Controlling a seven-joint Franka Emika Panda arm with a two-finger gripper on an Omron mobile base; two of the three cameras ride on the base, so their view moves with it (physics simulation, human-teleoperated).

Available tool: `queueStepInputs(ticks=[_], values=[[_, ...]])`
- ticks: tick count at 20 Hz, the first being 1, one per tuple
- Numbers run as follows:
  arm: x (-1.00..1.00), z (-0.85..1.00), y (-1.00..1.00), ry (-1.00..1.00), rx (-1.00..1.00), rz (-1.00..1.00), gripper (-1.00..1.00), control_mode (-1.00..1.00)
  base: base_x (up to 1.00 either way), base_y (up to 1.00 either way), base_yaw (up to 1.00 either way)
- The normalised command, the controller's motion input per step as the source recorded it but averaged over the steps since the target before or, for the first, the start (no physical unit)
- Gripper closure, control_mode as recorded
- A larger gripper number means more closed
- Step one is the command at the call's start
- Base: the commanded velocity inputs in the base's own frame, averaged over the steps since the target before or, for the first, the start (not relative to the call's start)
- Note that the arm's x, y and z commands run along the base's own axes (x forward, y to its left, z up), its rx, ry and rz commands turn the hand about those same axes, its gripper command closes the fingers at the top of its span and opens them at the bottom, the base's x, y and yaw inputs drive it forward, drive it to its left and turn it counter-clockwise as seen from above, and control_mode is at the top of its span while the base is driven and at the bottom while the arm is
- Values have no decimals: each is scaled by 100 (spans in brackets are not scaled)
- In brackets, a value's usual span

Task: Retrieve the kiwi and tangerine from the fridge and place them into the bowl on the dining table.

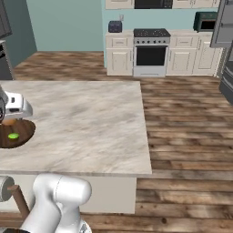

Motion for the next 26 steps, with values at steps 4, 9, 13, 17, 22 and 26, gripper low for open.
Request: queueStepInputs(ticks=[4,9,13,17,22,26], values=[[62,-44,46,16,2,21,100,-100,0,0,0],[50,-44,60,12,0,20,100,-100,0,0,0],[54,-47,64,13,0,20,100,-100,0,0,0],[54,-49,71,13,0,18,100,-100,0,0,0],[44,-45,77,9,-1,13,100,-100,0,0,0],[32,-30,65,2,-8,1,100,-100,0,0,0]])
